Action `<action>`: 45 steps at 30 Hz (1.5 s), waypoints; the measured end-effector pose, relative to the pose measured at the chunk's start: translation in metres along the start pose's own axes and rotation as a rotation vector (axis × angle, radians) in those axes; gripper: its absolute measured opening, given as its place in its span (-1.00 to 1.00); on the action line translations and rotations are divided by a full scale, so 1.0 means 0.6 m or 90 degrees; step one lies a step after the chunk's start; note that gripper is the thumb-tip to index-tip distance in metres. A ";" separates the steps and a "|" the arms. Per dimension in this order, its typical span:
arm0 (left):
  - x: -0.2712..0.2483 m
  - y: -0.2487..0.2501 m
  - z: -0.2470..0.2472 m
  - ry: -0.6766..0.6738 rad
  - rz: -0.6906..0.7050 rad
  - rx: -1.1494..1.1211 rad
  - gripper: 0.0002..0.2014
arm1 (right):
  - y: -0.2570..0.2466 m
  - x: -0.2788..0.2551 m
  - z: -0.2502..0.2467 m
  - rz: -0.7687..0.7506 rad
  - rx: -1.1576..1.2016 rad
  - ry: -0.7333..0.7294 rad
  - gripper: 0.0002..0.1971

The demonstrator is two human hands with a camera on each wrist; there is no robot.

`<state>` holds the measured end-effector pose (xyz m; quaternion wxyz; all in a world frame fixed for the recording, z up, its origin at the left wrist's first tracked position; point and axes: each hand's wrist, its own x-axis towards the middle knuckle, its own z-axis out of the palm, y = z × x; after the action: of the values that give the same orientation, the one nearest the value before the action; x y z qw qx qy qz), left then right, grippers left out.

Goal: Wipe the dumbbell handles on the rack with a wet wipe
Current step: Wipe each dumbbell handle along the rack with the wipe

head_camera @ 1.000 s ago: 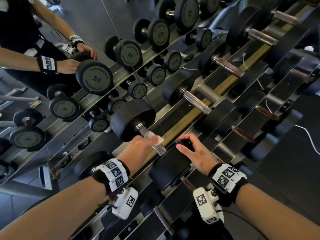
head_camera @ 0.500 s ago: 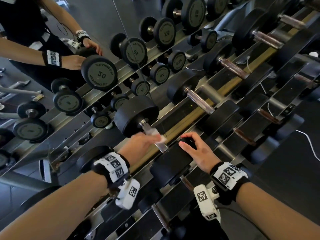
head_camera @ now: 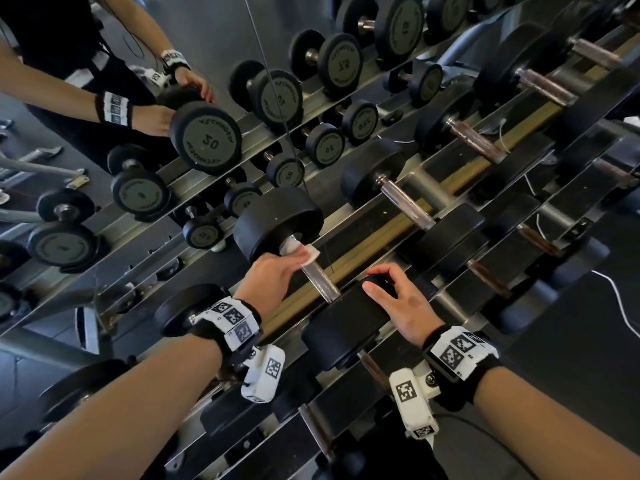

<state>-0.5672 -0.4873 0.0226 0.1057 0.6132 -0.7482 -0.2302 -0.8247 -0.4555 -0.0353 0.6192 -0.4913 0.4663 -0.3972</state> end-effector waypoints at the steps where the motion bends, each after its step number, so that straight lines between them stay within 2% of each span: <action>1: -0.002 0.004 0.005 0.018 -0.021 -0.026 -0.61 | 0.000 0.000 0.000 0.001 0.002 0.002 -0.59; 3: -0.018 0.016 0.024 0.010 -0.034 -0.059 -0.65 | -0.001 0.001 0.001 0.003 0.011 0.004 -0.59; 7: -0.050 0.036 0.050 -0.031 0.004 -0.080 -0.64 | -0.006 0.001 0.002 0.009 0.015 0.008 -0.55; 9: -0.043 0.034 0.037 0.011 -0.042 -0.130 -0.68 | -0.008 0.000 0.002 0.009 0.018 0.012 -0.54; 11: -0.031 0.027 0.014 0.089 -0.122 -0.179 -0.71 | -0.010 0.001 0.003 0.014 0.016 0.012 -0.53; 13: -0.020 0.015 -0.002 0.189 -0.175 -0.175 -0.70 | -0.010 0.000 0.004 0.020 0.012 0.014 -0.52; 15: -0.015 0.011 0.000 0.225 -0.201 -0.168 -0.69 | -0.012 -0.001 0.005 0.023 0.011 0.016 -0.53; 20: -0.025 0.022 0.057 0.129 -0.146 -0.148 -0.69 | -0.016 -0.003 0.005 0.029 0.015 0.012 -0.56; 24: -0.045 0.018 0.070 0.070 -0.145 -0.189 -0.69 | -0.014 -0.003 0.005 0.032 0.010 0.017 -0.72; 28: -0.059 0.020 0.079 -0.028 -0.157 -0.279 -0.71 | -0.018 -0.005 0.007 0.028 0.006 0.023 -0.68; 30: -0.060 0.014 0.073 0.002 -0.214 -0.361 -0.73 | -0.018 -0.006 0.006 0.030 -0.004 0.021 -0.62; 34: -0.051 -0.022 0.041 0.227 -0.328 -0.482 -0.73 | -0.010 -0.001 0.009 0.025 0.002 0.039 -0.75; 36: -0.042 -0.034 0.028 0.274 -0.350 -0.488 -0.68 | -0.008 0.001 0.010 0.022 0.008 0.046 -0.76; 39: -0.026 -0.024 0.033 0.266 -0.347 -0.463 -0.66 | -0.008 -0.001 0.009 0.020 0.001 0.042 -0.75; 43: -0.010 0.013 0.059 0.163 -0.267 -0.392 -0.65 | -0.007 -0.001 0.007 0.018 -0.015 0.043 -0.71; 45: -0.010 0.021 0.060 0.141 -0.246 -0.335 -0.65 | -0.008 -0.001 0.008 0.022 -0.012 0.041 -0.69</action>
<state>-0.5927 -0.4722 -0.0019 0.2953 0.7167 -0.5172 -0.3629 -0.8206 -0.4546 -0.0303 0.6059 -0.4763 0.4979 -0.3977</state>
